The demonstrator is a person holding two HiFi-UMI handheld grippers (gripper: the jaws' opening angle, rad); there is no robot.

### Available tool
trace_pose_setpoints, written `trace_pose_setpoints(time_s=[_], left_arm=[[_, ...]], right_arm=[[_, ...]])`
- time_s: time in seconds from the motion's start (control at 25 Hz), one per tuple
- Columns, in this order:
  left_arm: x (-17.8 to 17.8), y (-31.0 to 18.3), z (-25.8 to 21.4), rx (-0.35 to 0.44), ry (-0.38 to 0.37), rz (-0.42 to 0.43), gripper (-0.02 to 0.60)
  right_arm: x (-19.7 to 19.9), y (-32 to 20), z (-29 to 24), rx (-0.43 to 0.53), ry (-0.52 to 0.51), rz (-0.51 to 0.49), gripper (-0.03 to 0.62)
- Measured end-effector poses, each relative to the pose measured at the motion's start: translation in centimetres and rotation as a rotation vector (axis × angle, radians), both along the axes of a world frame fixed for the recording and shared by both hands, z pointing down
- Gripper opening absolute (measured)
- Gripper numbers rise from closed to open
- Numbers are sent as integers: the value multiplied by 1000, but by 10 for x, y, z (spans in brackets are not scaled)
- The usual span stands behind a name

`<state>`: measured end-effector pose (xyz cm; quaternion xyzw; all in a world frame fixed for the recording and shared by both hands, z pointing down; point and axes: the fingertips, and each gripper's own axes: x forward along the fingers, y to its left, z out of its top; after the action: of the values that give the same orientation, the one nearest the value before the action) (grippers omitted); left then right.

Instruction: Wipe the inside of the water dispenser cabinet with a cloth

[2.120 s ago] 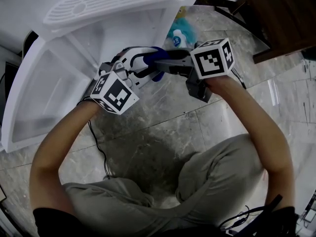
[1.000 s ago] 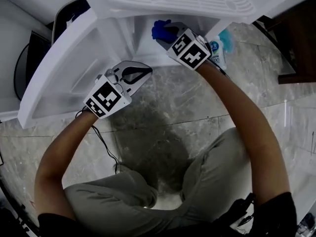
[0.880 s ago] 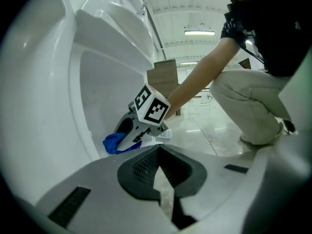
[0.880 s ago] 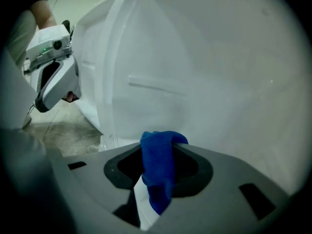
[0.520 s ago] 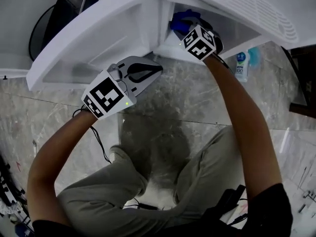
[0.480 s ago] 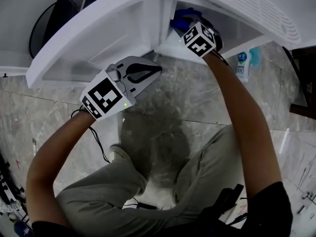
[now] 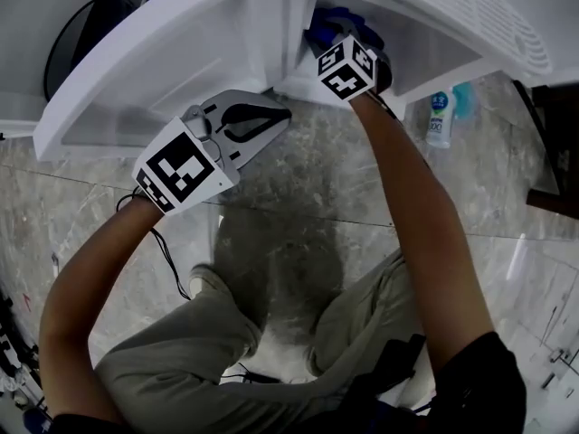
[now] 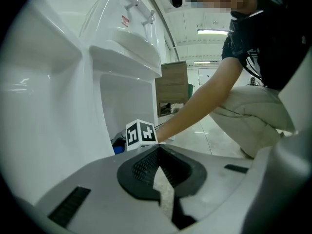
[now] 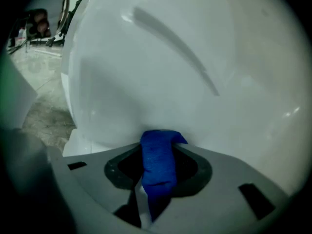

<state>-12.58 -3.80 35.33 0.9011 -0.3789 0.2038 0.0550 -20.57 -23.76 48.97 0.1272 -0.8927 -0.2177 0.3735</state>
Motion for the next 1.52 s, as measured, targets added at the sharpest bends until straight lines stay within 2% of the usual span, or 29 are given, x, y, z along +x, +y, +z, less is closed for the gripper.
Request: trace_pose_setpoints(time_s=[0.08,0.16,0.36,0.56,0.72,0.92,1.04,1.2,1.28,1.4,1.48,1.52], left_arm=[[0,-5,-1,0,14,-10,7],[0,-9,-3,3,27,-23,6],[2,-8,0,-10,20,-23,6],[10,-3,5,-29,15,8,6],[8,-2,5,-32,22,13,6],[0,-3,6,-33,30,-1,6],[0,2,10,-43,22,9,6],[8,0,13,-42,24,39,6],[17,-3,17,-45,23,82,6],[39,-6,26,-58,19,167,8],[51,-6,32,-54,6,211,8],[55,-6,34,-55,3,228,8]], right_arm=[[3,11,2,17,-15,9,123],[5,11,5,-6,-26,18,121],[0,-14,5,4,46,-40,113],[-1,-15,3,-7,37,-1,113],[0,3,5,49,55,59,112],[-4,-16,7,73,107,-2,113],[-6,-27,5,39,80,23,114],[-3,-15,-2,-17,-27,78,114],[0,-11,-19,-64,-160,126,114],[4,-11,-63,-115,-415,182,114],[5,-9,-94,-112,-513,156,114],[6,-8,-105,-104,-527,136,114]])
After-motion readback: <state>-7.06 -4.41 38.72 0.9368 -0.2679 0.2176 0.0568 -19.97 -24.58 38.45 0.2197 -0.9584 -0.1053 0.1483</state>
